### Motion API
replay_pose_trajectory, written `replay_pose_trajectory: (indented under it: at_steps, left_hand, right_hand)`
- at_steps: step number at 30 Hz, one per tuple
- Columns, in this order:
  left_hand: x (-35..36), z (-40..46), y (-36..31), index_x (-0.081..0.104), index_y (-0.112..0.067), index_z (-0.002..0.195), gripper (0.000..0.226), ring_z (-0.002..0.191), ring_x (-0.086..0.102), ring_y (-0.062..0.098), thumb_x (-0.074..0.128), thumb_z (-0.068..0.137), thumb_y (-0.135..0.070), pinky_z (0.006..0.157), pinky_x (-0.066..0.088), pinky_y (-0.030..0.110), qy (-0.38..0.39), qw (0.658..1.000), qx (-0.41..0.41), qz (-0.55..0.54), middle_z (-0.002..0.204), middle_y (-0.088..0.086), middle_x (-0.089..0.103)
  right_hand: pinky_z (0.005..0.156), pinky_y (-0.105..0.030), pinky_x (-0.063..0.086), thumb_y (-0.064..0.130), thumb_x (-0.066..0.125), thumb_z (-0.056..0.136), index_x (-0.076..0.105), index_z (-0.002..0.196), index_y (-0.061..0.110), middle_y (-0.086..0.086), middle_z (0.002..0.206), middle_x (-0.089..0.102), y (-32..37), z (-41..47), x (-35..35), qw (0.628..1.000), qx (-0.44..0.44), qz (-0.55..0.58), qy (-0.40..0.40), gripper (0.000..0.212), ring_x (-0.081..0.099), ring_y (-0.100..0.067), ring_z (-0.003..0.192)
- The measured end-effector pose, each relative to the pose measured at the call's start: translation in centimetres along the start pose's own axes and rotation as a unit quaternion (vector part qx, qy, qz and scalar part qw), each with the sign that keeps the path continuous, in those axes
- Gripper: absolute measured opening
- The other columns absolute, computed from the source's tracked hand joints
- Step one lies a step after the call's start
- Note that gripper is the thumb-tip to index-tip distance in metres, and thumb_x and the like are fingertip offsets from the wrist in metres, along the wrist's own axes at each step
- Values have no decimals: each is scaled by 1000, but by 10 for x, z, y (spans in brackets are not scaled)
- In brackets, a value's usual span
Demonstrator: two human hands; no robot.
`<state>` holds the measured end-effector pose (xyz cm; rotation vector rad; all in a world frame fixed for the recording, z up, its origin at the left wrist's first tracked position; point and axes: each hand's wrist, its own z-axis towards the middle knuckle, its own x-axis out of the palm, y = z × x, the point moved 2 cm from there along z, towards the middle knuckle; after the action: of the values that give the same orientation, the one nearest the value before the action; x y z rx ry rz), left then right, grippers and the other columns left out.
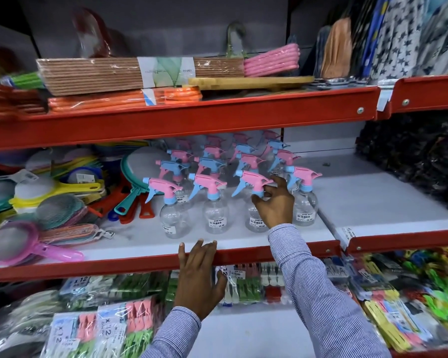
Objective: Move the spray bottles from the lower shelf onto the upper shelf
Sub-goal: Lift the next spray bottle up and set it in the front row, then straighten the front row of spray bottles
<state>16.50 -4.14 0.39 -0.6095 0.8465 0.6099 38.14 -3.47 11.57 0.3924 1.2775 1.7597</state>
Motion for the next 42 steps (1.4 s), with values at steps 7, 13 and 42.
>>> replay_pose_trajectory:
  at_steps: [7,13,42]
  left_hand:
    - [-1,0,-5,50,-13,136,65,140,39,24,49,79,-45,120,6,52,-12,1000,-15,2,138,3,57]
    - [-7,26,-42,59,-15,125,46,123,51,17,55,84,-36,111,36,28,-65,985,-33,-159,128,4,61]
    - [35,120,-74,60,-14,121,39,97,66,14,72,84,-14,88,49,22,0,950,-134,-281,112,1,70]
  right_hand:
    - [87,-22,48,9,81,71,49,131,12,-8,109,72,2,-5,-10,1000,-2,22,21,68,67,-21,99]
    - [73,-31,60,13,78,73,64,107,17,0,94,73,-15,-28,-50,1000,-16,-19,12,37,69,-14,69]
    - [83,-23,51,7,72,80,67,112,7,-9,110,73,-65,-10,-36,988,-8,-63,142,32,72,-22,87]
